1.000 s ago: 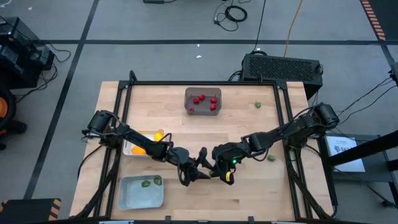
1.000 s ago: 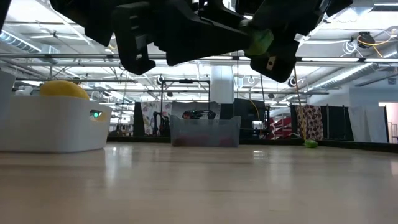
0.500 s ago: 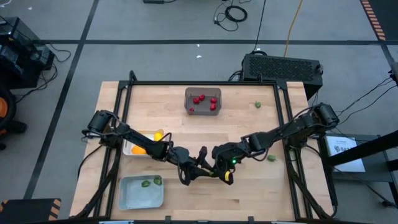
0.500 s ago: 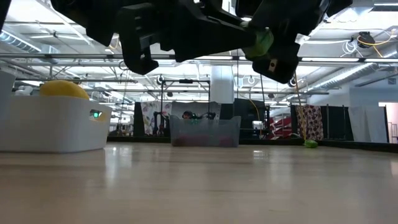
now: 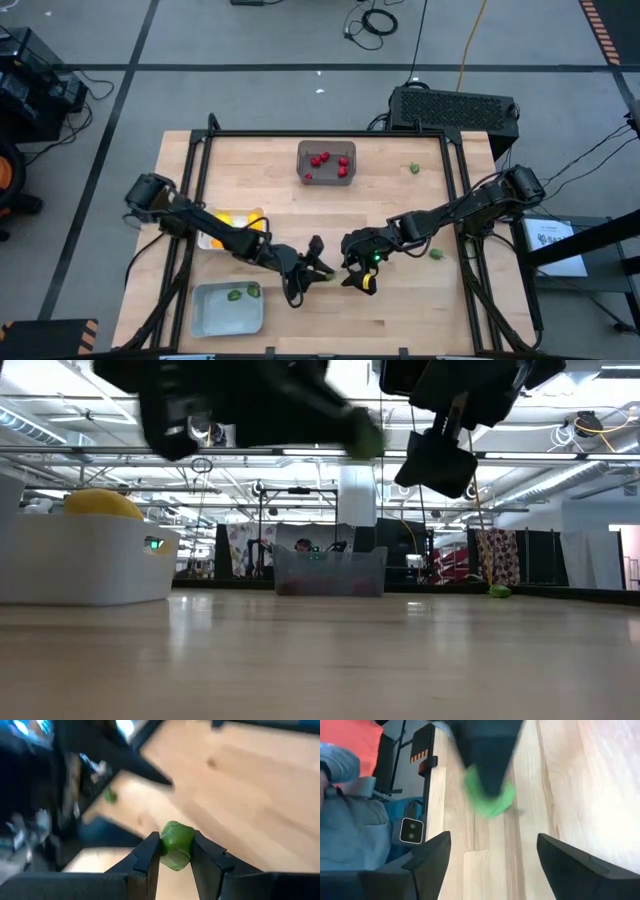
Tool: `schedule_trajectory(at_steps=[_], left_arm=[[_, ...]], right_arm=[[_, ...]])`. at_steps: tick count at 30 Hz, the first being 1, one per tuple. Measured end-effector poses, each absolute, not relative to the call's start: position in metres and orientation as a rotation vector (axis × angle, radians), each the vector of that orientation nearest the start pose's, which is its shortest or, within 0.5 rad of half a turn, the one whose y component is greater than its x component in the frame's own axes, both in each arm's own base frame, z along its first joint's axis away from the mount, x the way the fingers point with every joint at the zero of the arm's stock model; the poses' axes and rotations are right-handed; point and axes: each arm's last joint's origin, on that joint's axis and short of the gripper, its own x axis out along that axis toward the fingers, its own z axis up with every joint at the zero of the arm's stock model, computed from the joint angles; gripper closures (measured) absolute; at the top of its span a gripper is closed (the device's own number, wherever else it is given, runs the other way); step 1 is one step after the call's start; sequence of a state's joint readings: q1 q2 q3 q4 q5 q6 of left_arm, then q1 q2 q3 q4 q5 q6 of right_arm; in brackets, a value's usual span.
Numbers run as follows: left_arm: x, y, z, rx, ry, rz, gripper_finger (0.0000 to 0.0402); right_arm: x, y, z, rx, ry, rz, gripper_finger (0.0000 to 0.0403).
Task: Sort produce into baskets
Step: Put the green chili pepper into the gray bin
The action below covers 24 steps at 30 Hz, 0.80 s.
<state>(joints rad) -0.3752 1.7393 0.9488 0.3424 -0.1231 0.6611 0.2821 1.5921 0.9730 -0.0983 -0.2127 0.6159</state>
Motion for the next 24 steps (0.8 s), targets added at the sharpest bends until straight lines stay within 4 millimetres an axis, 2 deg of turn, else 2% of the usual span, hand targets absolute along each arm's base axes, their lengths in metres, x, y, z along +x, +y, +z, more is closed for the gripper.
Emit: schedule_trajectory(at_steps=[5, 13, 20, 24], left_arm=[[0.315, -0.134, 0.217, 0.697, 0.439, -0.363, 0.0304], [0.253, -0.133, 0.262, 0.331, 0.614, -0.336, 0.0305], [0.2, -0.132, 0.264, -0.085, 0.969, -0.232, 0.0305], [0.18, -0.143, 0.26, -0.198, 1.13, -0.247, 0.0305]], right_arm=[[0.317, 0.098, 0.211, 0.494, 0.838, 0.255, 0.0117], [0.31, 0.096, 0.203, 0.429, 0.935, 0.24, 0.0126], [0.31, 0.095, 0.203, 0.353, 0.922, 0.239, 0.0126], [0.31, 0.094, 0.203, 0.317, 0.913, 0.257, 0.0126]])
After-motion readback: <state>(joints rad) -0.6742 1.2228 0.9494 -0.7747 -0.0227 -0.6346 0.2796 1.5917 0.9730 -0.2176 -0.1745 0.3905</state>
